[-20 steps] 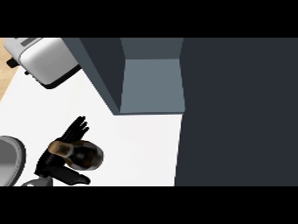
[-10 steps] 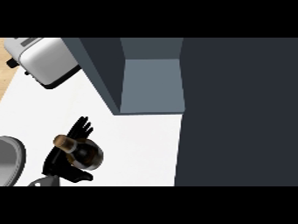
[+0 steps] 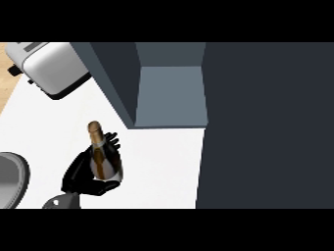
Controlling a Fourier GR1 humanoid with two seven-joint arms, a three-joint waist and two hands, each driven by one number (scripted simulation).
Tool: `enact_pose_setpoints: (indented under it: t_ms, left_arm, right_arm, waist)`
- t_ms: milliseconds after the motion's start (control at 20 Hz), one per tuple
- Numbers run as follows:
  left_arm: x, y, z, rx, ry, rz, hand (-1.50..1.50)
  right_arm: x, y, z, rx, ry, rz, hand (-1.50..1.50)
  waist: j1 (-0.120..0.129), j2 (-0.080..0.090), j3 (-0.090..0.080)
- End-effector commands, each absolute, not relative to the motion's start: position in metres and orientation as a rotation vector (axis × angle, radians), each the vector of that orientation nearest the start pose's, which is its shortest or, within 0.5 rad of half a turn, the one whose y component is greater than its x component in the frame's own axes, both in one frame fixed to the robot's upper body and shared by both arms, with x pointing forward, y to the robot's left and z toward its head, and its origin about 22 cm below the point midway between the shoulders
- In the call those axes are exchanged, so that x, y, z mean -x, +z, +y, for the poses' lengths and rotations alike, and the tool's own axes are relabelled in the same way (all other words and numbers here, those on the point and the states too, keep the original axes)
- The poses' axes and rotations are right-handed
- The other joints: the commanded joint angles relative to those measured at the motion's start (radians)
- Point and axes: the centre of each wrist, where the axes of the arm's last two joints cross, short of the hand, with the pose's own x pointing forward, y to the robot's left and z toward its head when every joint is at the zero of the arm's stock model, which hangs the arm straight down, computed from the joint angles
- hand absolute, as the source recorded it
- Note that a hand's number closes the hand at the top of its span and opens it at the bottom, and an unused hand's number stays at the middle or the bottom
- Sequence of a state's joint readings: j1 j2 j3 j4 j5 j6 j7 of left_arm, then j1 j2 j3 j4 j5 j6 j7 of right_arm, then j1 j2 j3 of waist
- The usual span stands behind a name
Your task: Pick up the wine, place it into the cabinet and close the cabinet
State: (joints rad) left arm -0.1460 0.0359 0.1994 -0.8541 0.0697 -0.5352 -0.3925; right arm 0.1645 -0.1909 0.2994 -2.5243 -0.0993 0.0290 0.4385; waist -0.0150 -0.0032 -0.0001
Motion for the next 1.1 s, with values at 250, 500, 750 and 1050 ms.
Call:
enact_pose_setpoints:
  t_ms: [250,500,750,1050]
  left_arm:
    - [-0.244,-0.12,0.257,0.449,-0.058,-1.451,1.5]
    - [-0.234,-0.126,0.242,0.448,-0.069,-1.52,1.5]
    - [-0.2,-0.128,0.29,0.163,0.248,-1.673,1.5]
    - [-0.211,-0.112,0.274,0.175,0.364,-1.798,1.5]
  right_arm:
    - [-0.083,0.215,-0.21,-0.364,0.313,-1.937,-1.5]
    - [-0.076,0.212,-0.207,-0.344,0.309,-1.93,-1.5]
    - [-0.092,0.2,-0.206,-0.363,0.306,-1.917,-1.5]
    - [-0.076,0.212,-0.212,-0.349,0.302,-1.926,-1.5]
  waist:
    - [0.006,0.001,-0.001]
    - [0.004,-0.001,-0.001]
    - [0.015,-0.007,0.001]
    - [0.003,-0.004,0.0]
